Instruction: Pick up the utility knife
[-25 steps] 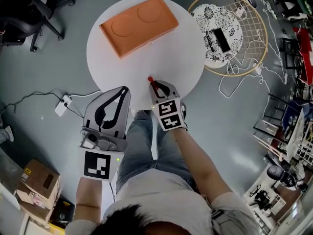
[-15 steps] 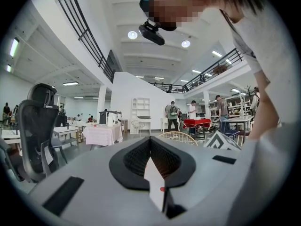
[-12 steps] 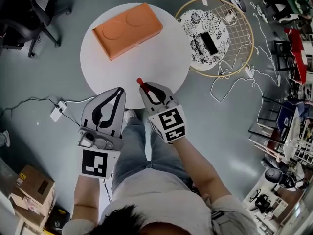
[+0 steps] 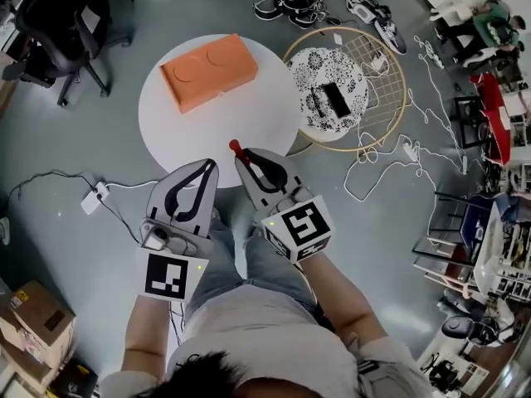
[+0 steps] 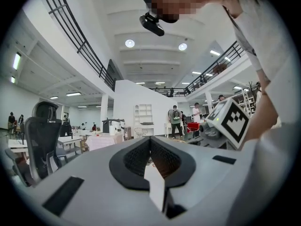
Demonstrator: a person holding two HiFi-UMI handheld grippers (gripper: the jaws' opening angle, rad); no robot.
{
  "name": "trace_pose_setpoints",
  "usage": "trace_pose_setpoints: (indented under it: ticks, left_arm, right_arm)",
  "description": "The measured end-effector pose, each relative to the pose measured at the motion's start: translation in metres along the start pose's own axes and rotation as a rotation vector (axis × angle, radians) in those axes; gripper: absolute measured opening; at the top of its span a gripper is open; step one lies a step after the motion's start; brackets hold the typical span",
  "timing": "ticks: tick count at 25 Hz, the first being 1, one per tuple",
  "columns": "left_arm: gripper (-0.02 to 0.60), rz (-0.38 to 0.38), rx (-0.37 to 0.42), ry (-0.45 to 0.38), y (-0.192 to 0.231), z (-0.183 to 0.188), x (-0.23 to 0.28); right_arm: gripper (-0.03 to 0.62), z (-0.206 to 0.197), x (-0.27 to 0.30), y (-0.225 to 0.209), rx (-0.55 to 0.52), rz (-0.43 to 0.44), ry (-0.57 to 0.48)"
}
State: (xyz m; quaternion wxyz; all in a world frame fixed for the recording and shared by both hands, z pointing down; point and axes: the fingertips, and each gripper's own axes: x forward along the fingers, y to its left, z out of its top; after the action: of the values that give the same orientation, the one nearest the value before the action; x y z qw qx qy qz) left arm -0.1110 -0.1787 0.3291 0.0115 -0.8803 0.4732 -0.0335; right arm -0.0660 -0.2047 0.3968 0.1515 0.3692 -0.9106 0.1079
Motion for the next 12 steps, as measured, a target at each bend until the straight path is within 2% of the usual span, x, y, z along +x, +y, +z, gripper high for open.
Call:
trace_pose_setpoints:
  ticks: [7, 12]
  left_arm:
    - [0.011, 0.037, 0.024, -0.015, -0.034, 0.021, -0.009]
    - [0.011, 0.060, 0.037, -0.019, -0.064, 0.033, -0.016]
  right_arm:
    - [0.055, 0.053, -0.057, 0.015, -0.049, 0.090, -0.138]
    - [0.055, 0.072, -0.099, 0.022, -0.064, 0.154, -0.209]
